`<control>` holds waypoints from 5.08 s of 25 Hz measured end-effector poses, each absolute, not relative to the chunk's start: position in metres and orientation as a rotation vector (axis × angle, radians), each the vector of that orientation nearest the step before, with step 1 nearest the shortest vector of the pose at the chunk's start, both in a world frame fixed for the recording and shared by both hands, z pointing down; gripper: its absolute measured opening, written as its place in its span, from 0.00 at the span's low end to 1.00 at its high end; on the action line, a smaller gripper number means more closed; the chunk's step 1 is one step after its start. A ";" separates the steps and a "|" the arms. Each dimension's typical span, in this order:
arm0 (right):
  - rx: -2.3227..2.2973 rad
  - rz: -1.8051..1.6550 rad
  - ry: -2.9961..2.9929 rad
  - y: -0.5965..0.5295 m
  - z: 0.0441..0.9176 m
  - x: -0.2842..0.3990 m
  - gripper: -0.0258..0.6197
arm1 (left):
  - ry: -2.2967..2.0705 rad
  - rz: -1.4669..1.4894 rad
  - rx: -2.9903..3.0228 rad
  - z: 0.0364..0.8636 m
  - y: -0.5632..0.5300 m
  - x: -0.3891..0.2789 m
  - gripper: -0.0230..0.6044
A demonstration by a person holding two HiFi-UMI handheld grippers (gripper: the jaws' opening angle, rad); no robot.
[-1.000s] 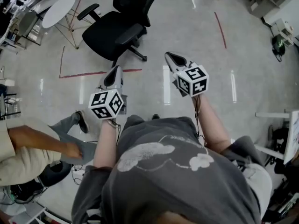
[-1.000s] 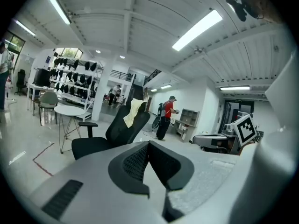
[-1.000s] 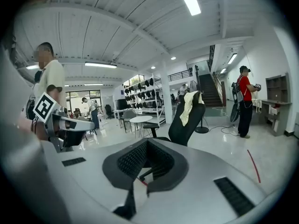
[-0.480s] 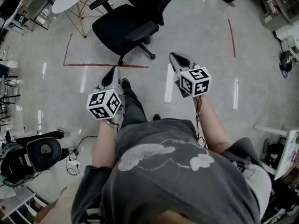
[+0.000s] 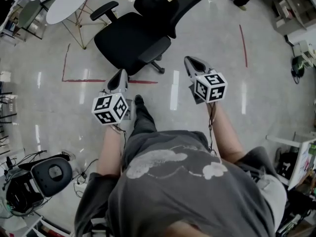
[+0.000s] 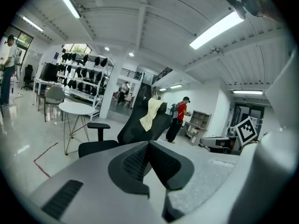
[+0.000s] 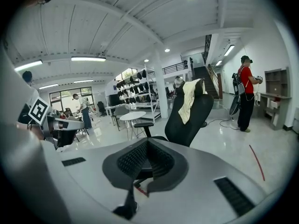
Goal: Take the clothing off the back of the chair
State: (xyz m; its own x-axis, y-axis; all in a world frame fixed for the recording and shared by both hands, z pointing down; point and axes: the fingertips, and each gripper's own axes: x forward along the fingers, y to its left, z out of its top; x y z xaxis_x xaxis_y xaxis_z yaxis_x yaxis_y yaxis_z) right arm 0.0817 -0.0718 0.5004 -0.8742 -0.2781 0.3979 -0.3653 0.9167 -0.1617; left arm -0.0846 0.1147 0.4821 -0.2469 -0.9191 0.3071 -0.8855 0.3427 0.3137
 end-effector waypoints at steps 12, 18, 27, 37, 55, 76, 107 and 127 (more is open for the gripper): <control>0.799 0.407 -2.677 -0.165 0.472 -0.035 0.03 | -2.047 -0.106 1.707 0.473 0.029 -0.225 0.04; 1.010 0.495 -2.698 -0.205 0.454 -0.061 0.03 | -1.979 -0.081 1.802 0.472 -0.013 -0.263 0.04; 1.092 0.455 -2.803 -0.277 0.404 -0.097 0.40 | -2.000 -0.089 1.862 0.448 -0.067 -0.286 0.04; 1.176 0.352 -2.800 -0.436 0.377 -0.162 0.57 | -2.157 -0.048 1.745 0.436 -0.132 -0.313 0.04; 1.341 0.282 -2.630 -0.579 0.406 -0.221 0.57 | -2.238 -0.044 1.674 0.420 -0.259 -0.343 0.04; 1.506 0.109 -2.367 -0.621 0.428 -0.238 0.30 | -2.207 -0.089 1.708 0.413 -0.303 -0.344 0.04; 1.204 -0.046 -3.181 -0.573 0.142 -0.234 0.13 | -2.306 -0.156 1.844 0.334 -0.290 -0.352 0.04; 0.616 0.002 -3.444 -0.360 0.100 -0.264 0.13 | -2.431 -0.236 1.904 0.280 -0.177 -0.350 0.04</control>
State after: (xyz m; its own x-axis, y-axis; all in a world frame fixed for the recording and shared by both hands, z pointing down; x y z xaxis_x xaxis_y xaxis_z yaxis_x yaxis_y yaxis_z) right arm -0.2643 -0.3603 0.1002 -0.8768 -0.3357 -0.3442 -0.3354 0.9400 -0.0624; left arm -0.3504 -0.1772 0.2796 -0.2433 -0.9682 -0.0585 -0.9614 0.2327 0.1470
